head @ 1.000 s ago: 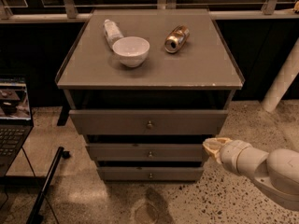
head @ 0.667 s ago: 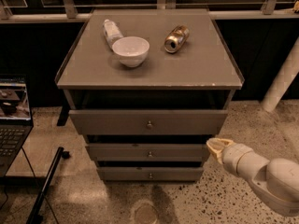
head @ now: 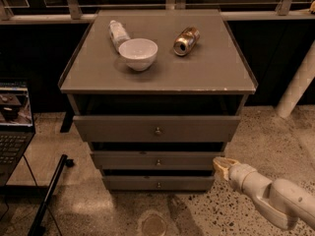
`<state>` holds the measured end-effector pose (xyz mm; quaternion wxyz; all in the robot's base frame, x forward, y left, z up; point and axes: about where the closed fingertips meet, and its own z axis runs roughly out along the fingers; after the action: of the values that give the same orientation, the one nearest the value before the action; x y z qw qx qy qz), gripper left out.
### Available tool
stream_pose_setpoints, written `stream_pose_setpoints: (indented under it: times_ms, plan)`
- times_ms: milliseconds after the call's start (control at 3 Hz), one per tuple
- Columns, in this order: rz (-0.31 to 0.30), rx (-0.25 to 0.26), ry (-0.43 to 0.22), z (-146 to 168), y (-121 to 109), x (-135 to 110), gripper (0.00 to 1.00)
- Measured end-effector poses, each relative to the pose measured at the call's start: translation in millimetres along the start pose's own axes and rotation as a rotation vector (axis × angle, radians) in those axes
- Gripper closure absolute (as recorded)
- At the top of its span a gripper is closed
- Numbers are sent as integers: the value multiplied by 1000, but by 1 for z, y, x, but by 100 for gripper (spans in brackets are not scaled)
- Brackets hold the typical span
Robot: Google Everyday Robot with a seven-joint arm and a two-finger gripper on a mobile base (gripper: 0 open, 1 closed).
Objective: Open middle drawer
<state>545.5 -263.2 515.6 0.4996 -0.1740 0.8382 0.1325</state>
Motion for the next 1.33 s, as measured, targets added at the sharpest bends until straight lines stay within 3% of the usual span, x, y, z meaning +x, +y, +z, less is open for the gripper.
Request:
stream_pose_setpoints:
  times_ms: [333,667,1000,1333]
  plan:
    - [58,-49,32,29,-6,34,100]
    - [60,-49,29,29,-5,34,100]
    - [25,-93,33,37,-3,33,100]
    - [-76,-220,64,62,1,23,100]
